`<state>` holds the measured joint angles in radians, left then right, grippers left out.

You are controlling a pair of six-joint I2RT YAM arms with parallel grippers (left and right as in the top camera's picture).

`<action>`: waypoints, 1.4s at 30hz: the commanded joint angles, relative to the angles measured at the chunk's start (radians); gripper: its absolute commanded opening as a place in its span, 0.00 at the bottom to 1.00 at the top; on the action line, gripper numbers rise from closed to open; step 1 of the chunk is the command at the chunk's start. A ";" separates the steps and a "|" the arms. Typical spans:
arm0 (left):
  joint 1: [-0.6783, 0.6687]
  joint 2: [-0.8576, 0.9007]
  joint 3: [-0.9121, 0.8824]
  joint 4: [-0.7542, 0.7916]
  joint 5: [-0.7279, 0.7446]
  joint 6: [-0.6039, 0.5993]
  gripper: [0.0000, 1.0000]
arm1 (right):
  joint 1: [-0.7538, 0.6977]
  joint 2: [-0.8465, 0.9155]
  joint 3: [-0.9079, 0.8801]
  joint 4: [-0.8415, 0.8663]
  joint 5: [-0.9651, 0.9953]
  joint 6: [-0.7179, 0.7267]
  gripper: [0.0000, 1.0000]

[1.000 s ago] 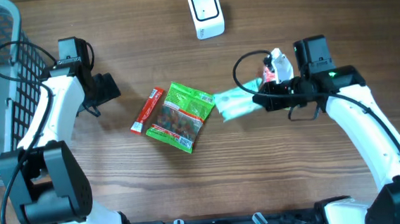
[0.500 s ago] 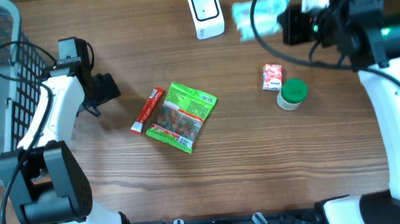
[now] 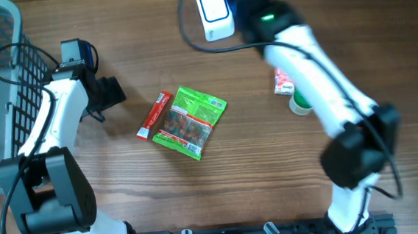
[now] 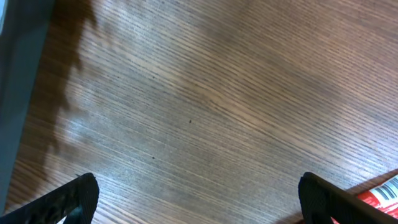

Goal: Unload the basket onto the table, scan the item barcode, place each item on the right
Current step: 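Lift the light-green packet and hold it before the white scanner, then carry the light-green packet right and set it beside the jar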

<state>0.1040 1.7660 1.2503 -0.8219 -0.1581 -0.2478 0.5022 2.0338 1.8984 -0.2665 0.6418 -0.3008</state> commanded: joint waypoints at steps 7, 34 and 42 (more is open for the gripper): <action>0.005 -0.016 0.014 0.000 0.005 0.009 1.00 | 0.103 0.381 0.018 0.506 0.425 -0.887 0.04; 0.005 -0.016 0.014 0.000 0.005 0.009 1.00 | 0.160 0.385 0.018 0.490 0.506 -0.753 0.04; 0.005 -0.016 0.014 0.000 0.005 0.009 1.00 | 0.132 0.096 0.018 0.314 0.476 -0.572 0.04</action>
<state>0.1040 1.7660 1.2503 -0.8219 -0.1593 -0.2478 0.6548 2.3394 1.9007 0.1410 1.1259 -1.0199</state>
